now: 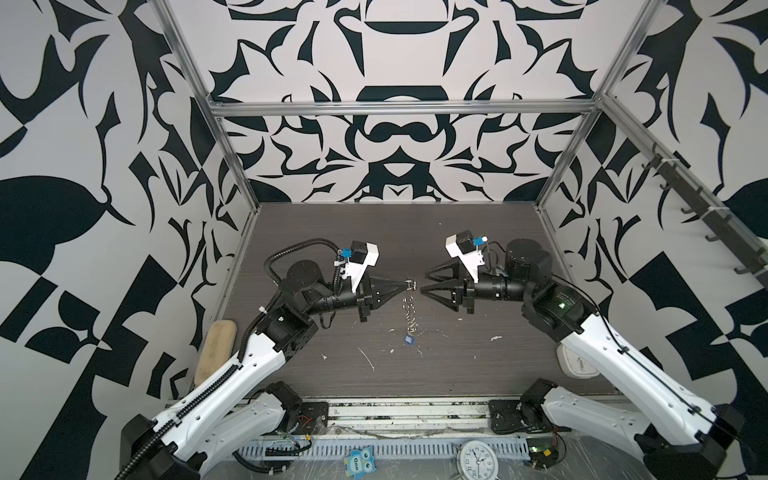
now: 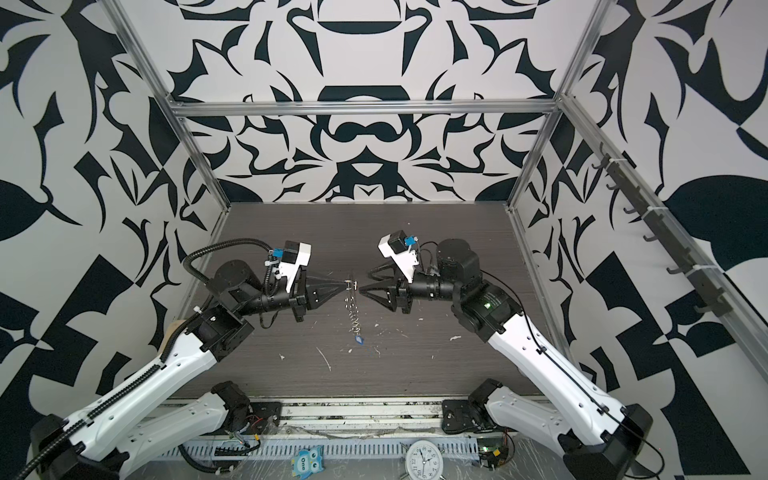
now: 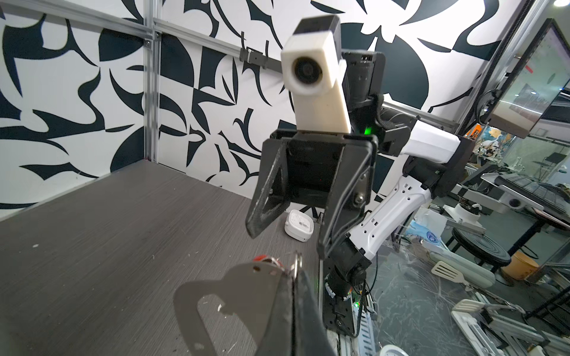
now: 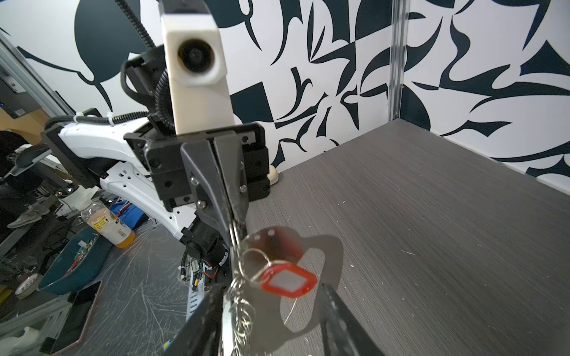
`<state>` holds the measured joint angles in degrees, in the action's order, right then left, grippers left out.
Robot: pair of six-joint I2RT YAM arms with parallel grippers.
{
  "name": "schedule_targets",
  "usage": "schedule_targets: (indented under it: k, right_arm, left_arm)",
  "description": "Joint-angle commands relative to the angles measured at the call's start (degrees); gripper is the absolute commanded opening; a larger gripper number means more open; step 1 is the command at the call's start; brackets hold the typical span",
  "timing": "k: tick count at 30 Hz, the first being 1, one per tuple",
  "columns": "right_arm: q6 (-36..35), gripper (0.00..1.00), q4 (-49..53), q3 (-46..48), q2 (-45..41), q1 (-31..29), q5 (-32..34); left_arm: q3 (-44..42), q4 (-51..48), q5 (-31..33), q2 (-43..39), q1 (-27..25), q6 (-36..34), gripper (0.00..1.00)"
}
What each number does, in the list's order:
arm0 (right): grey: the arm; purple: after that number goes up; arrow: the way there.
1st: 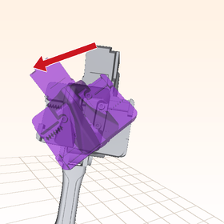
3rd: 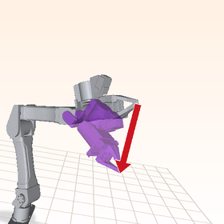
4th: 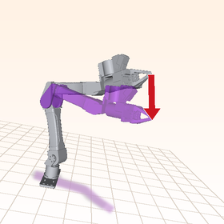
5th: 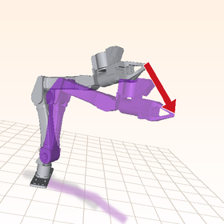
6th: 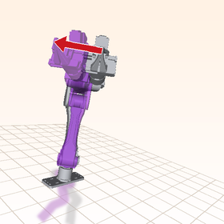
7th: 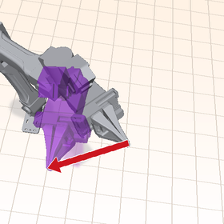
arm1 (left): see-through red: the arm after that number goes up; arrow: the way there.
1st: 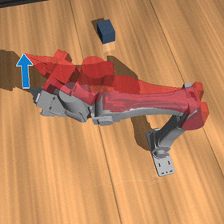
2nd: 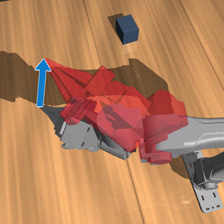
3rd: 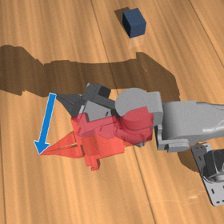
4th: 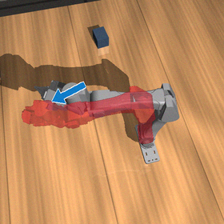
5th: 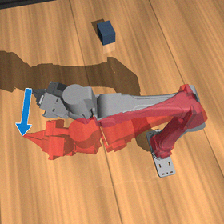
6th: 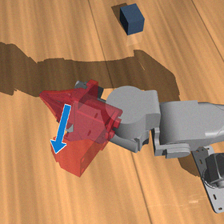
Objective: Remove the keys from the keyring
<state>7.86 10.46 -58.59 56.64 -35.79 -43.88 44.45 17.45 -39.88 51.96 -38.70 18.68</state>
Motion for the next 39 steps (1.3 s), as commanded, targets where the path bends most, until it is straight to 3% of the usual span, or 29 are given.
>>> schedule_targets:
  k: [1,13,28,34,39]
  right_arm:
    - [1.2,0.56,-5.2,1.4,-0.6,-0.4,-2.0]
    - [1.9,0.58,-9.8,2.8,2.1,-4.1,-0.1]
    - [1.3,0.15,-8.8,3.1,2.3,-5.1,3.7]
    - [0.7,0.0,-7.5,3.0,1.8,-5.6,6.6]
    - [-1.5,0.0,-5.5,3.3,1.4,-7.8,12.4]
  left_arm:
    - [-0.8,3.7,0.6,-1.3,-0.1,0.7,0.0]
    - [-0.5,5.4,-0.6,0.1,-0.1,2.3,0.0]
    - [-1.5,6.1,2.5,-0.8,-0.1,3.3,0.0]
    - [-2.2,6.5,6.8,-1.7,-0.2,4.5,0.0]
    - [-2.7,7.6,11.6,-2.2,-0.3,6.9,0.0]
